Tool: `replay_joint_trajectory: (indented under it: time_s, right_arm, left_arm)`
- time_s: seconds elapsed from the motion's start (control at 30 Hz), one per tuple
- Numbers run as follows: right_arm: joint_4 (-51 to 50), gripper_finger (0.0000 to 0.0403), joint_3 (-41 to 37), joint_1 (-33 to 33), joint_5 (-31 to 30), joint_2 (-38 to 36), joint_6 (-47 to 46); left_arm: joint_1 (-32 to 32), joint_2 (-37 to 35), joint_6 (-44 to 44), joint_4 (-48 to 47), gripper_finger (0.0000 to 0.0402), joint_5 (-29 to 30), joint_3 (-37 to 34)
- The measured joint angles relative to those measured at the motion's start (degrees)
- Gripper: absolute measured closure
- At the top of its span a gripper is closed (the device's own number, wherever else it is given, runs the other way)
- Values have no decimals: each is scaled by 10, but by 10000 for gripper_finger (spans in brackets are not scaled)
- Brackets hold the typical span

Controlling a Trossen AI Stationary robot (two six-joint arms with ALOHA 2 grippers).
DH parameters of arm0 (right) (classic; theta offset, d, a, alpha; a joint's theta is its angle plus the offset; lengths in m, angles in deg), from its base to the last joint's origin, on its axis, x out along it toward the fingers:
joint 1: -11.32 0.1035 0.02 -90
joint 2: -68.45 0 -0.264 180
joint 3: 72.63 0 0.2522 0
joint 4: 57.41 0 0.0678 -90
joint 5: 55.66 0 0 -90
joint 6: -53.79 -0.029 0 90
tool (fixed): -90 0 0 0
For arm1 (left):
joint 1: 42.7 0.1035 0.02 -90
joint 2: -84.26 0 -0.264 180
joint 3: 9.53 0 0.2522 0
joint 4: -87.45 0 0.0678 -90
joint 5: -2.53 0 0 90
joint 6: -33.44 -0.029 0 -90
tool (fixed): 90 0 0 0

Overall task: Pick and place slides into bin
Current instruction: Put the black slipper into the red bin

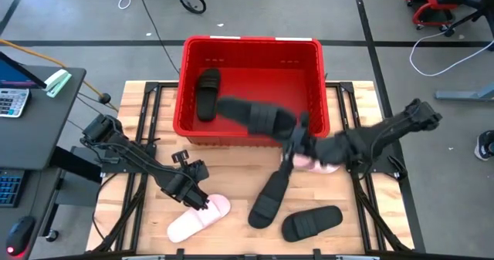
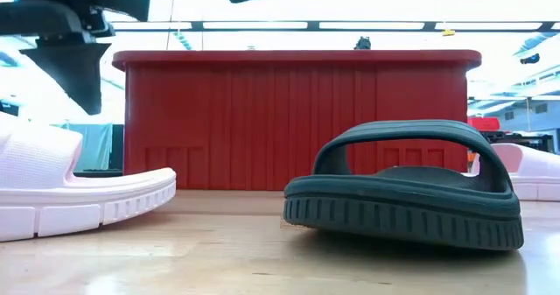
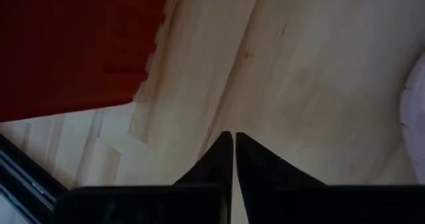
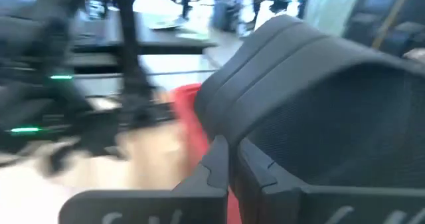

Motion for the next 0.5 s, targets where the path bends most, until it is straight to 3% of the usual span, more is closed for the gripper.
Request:
replay_joint_trajectory:
  time_s: [0.17,0.4,0.5]
  right_arm:
    - [-20,395,2,-152,65,-39,86]
    - [-79,395,1,-364,339,15,79]
    - [-129,395,1,-416,419,47,141]
  left_arm:
    - [1,0,-9,-40,389,5,26]
    - [21,0,-13,-130,390,79,75]
    - [33,0,-30,-144,384,91,92]
